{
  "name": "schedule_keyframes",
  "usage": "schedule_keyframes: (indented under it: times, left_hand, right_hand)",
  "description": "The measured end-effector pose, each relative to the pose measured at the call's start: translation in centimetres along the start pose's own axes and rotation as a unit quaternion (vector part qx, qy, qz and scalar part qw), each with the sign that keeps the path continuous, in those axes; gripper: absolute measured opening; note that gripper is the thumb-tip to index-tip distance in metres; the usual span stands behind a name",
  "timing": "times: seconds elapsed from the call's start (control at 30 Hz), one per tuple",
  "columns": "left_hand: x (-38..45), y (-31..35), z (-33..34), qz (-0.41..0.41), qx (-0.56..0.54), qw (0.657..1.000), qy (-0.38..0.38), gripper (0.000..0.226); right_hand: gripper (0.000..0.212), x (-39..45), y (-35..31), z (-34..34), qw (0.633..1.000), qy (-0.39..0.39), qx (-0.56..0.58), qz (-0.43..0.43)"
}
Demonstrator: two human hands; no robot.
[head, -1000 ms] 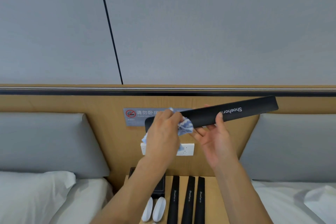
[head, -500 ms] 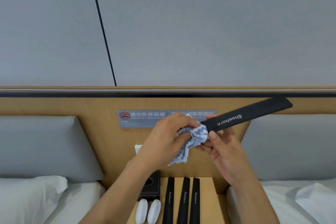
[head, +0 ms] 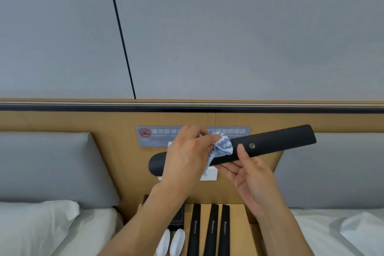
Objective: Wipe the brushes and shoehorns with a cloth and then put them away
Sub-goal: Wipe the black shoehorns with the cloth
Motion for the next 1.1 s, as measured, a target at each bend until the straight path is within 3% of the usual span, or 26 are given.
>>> schedule_keyframes:
  times: [0.27, 0.47, 0.93, 1.1]
  left_hand:
    - [0.8, 1.6, 0.2, 0.062, 0.013, 0.998, -0.011, 0.019]
    - [0.2, -0.5, -1.4, 0.087, 0.012, 0.994, -0.06, 0.021]
    - [-3.4, -6.5, -6.4, 0.098, -0.055, 0.992, -0.061, 0.025]
    - [-3.5, -5.9, -5.5, 0.08, -0.06, 0.993, -0.065, 0.019]
  right_hand:
    - [0.048, 0.7, -1.4, 0.7, 0.995, 0.026, 0.094, -0.022]
    - [0.04, 0.9, -1.5, 0.2, 0.993, 0.044, 0.101, -0.036]
    - [0.033, 1.3, -1.9, -1.9, 0.988, 0.086, 0.128, -0.006]
    - [0.045, 1.7, -2.1, -1.7, 0.989, 0.106, 0.103, 0.014]
Point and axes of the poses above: each hand's wrist, its own x-axis towards the middle knuckle, its own z-axis out of the palm, y = z × x, the point moved 1 cm from there along x, towards the middle knuckle, and after that the axes turned 11 degrees about -x, right-handed, at the moved point
